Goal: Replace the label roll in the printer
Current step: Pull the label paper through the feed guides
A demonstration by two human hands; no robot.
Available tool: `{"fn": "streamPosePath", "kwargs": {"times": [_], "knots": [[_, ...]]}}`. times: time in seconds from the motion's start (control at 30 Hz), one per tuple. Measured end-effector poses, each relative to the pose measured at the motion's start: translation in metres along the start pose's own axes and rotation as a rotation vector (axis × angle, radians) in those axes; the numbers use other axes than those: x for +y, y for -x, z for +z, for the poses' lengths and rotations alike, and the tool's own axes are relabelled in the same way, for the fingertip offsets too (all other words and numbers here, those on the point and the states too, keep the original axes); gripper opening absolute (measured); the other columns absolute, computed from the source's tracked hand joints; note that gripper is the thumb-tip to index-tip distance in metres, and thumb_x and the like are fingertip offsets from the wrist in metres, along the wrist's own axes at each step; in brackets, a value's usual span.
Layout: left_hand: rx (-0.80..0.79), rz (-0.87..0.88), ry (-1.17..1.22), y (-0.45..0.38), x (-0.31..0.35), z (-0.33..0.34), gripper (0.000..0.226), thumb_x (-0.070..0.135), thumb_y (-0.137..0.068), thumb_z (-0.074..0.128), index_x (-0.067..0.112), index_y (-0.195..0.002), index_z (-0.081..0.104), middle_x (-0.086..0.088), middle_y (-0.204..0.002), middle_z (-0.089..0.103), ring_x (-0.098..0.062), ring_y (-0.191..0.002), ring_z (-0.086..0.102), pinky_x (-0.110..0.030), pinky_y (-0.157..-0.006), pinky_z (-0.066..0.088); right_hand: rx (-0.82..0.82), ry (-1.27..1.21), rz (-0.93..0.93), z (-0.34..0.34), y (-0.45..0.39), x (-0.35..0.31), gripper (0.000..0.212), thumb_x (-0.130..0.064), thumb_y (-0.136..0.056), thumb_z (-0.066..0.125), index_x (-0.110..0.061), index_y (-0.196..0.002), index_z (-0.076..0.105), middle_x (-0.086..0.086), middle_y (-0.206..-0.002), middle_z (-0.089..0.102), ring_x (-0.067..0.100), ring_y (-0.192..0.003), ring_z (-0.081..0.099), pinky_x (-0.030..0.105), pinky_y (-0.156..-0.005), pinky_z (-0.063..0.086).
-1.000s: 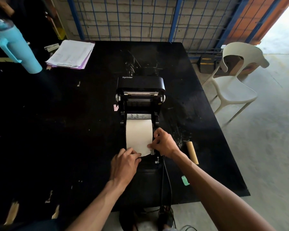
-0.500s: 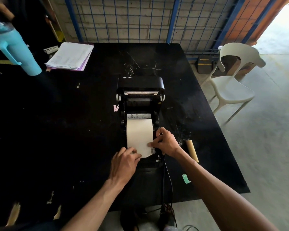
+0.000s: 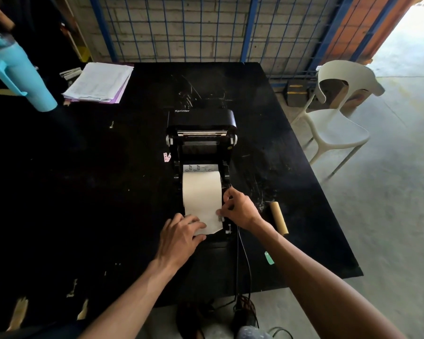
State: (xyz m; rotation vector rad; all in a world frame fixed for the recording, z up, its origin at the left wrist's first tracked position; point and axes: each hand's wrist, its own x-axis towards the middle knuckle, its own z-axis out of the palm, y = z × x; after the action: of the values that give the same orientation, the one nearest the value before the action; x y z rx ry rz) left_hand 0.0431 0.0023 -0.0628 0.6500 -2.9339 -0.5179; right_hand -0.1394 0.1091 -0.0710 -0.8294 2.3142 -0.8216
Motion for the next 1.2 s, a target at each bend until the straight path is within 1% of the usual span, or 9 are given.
{"fn": "streamPosePath", "kwargs": {"times": [0.1,0.23,0.37,0.47,0.57,0.7,0.8,1.0,1.2], "knots": [[0.048,0.022,-0.002,0.002,-0.001,0.001,0.016,0.036,-0.086,0.067,0.031,-0.099,0.075,0.015,-0.101,0.071,-0.012,-0.087,0.057,-0.028,-0.073,0.042,-0.036,0.072,-0.057,-0.003,0.004,-0.001,0.040,-0.024,-0.075,0.081,-0.030,-0.093,0.045,-0.004,-0.079,0.075,0.019,-0.078,0.070,0.049,-0.077,0.058],[0.083,0.002,0.029,0.002,-0.004,0.004,0.015,0.036,-0.089,0.061,0.029,-0.090,0.075,0.016,-0.090,0.072,-0.013,-0.082,0.055,-0.030,-0.070,0.041,-0.082,0.093,-0.212,-0.009,0.028,0.001,0.035,-0.024,-0.073,0.078,-0.028,-0.098,0.053,-0.012,-0.103,0.062,0.011,-0.083,0.061,0.044,-0.077,0.057],[0.114,-0.031,0.091,0.003,-0.003,0.005,0.014,0.033,-0.089,0.062,0.027,-0.082,0.071,0.014,-0.084,0.070,-0.012,-0.082,0.056,-0.030,-0.069,0.037,-0.170,0.228,-0.302,-0.008,0.047,0.006,0.037,-0.039,-0.073,0.077,-0.034,-0.103,0.056,-0.013,-0.125,0.048,0.010,-0.094,0.062,0.036,-0.078,0.059],[0.137,-0.008,0.156,0.009,-0.004,0.007,0.015,0.032,-0.090,0.062,0.026,-0.078,0.069,0.014,-0.080,0.069,-0.010,-0.081,0.056,-0.027,-0.071,0.034,-0.082,0.335,-0.350,0.000,0.054,0.011,0.036,-0.048,-0.077,0.076,-0.035,-0.105,0.058,-0.013,-0.127,0.043,0.004,-0.101,0.053,0.035,-0.075,0.058],[0.133,0.038,0.211,0.014,-0.007,0.007,0.020,0.038,-0.091,0.056,0.028,-0.079,0.069,0.016,-0.081,0.069,-0.007,-0.084,0.056,-0.028,-0.076,0.037,0.018,0.386,-0.445,0.007,0.060,0.013,0.023,-0.048,-0.087,0.065,-0.032,-0.104,0.062,-0.012,-0.119,0.053,0.009,-0.102,0.050,0.036,-0.075,0.056],[0.114,0.092,0.240,0.027,-0.016,0.006,0.033,0.058,-0.087,0.049,0.034,-0.089,0.070,0.022,-0.091,0.068,-0.001,-0.093,0.053,-0.030,-0.084,0.038,-0.003,0.357,-0.546,0.007,0.068,0.018,0.027,-0.052,-0.093,0.057,-0.027,-0.100,0.066,-0.009,-0.108,0.061,0.010,-0.094,0.044,0.023,-0.082,0.041],[0.069,0.128,0.229,0.037,-0.028,0.007,0.047,0.069,-0.079,0.054,0.035,-0.108,0.069,0.022,-0.110,0.064,-0.001,-0.108,0.048,-0.030,-0.092,0.036,-0.052,0.324,-0.561,0.002,0.071,0.020,0.033,-0.056,-0.094,0.053,-0.026,-0.096,0.067,-0.009,-0.108,0.060,0.012,-0.098,0.044,0.027,-0.087,0.042],[0.056,0.112,0.208,0.044,-0.044,0.006,0.031,0.031,-0.078,0.076,0.041,-0.107,0.071,0.015,-0.128,0.063,-0.011,-0.127,0.047,-0.038,-0.100,0.039,-0.105,0.378,-0.590,0.001,0.077,0.020,0.033,-0.058,-0.094,0.053,-0.029,-0.095,0.068,-0.011,-0.115,0.057,0.013,-0.108,0.043,0.037,-0.095,0.045],[-0.071,0.179,0.269,0.048,-0.048,0.006,0.017,0.040,-0.083,0.069,0.041,-0.099,0.073,0.016,-0.137,0.056,-0.006,-0.143,0.028,-0.045,-0.114,0.028,-0.243,0.459,-0.554,0.000,0.085,0.016,0.023,-0.050,-0.090,0.062,-0.030,-0.096,0.072,-0.004,-0.149,0.041,0.024,-0.132,0.029,0.041,-0.110,0.034]]}}
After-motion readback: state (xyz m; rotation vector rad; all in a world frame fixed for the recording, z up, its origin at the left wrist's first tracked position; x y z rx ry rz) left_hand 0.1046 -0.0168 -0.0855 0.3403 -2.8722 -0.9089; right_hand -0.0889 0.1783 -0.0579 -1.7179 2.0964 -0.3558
